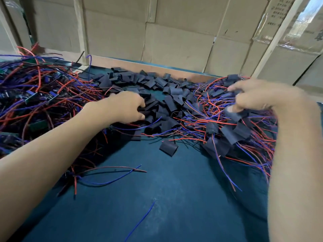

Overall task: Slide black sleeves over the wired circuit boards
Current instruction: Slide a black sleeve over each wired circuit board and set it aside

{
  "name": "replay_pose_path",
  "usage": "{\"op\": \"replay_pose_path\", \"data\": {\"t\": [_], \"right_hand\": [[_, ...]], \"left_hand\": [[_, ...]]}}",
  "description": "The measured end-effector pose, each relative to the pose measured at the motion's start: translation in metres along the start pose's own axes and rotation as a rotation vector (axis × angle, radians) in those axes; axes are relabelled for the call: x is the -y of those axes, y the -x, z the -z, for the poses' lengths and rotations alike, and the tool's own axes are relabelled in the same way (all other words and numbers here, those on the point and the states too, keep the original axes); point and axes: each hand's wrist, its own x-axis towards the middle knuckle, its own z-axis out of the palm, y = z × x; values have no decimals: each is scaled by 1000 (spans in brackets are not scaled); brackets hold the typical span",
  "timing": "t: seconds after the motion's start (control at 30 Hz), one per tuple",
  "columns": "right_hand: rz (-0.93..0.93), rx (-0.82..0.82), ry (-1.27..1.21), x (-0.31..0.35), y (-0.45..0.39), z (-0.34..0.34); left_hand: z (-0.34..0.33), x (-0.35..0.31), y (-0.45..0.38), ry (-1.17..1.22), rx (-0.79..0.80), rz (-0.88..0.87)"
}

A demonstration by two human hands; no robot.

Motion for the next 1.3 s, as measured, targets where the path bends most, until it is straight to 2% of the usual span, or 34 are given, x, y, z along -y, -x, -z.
{"op": "replay_pose_path", "data": {"t": [0.07,0.13,0.27,0.33,0.4,0.43,0.5,0.57,0.73,0.8,0.93,1.0,1.07,1.2,1.3], "right_hand": [[101,-22,-71,17,-3,-2],[229,24,-106,39,-3,-9],[420,142,-52,83,5,-30],[542,147,-158,107,8,-49],[615,269,-319,128,14,-68],[638,349,-322,136,17,-77],[696,440,-163,145,21,-92],[766,417,-41,151,28,-104],[850,341,-175,171,47,-116],[854,212,-181,178,49,-124],[865,-83,-12,184,55,-147],[871,-79,-46,184,52,-151],[851,6,-109,182,44,-147],[857,77,-189,175,32,-143],[852,49,-255,177,37,-144]], "left_hand": [[8,3,1,102,-47,-12],[12,3,3,166,-33,-24],[13,0,2,181,48,-86],[11,-3,0,118,8,-98],[8,-5,3,45,-56,-89],[7,-4,4,12,-62,-87],[7,1,6,-4,-37,-105],[10,9,8,26,-24,-106],[11,12,4,70,-20,-86],[7,13,0,38,27,-71],[10,23,-2,114,-22,-44],[15,26,2,130,-59,-40],[21,24,7,170,-160,-59],[42,9,22,388,-353,-132],[52,-9,40,620,-380,-142]]}}
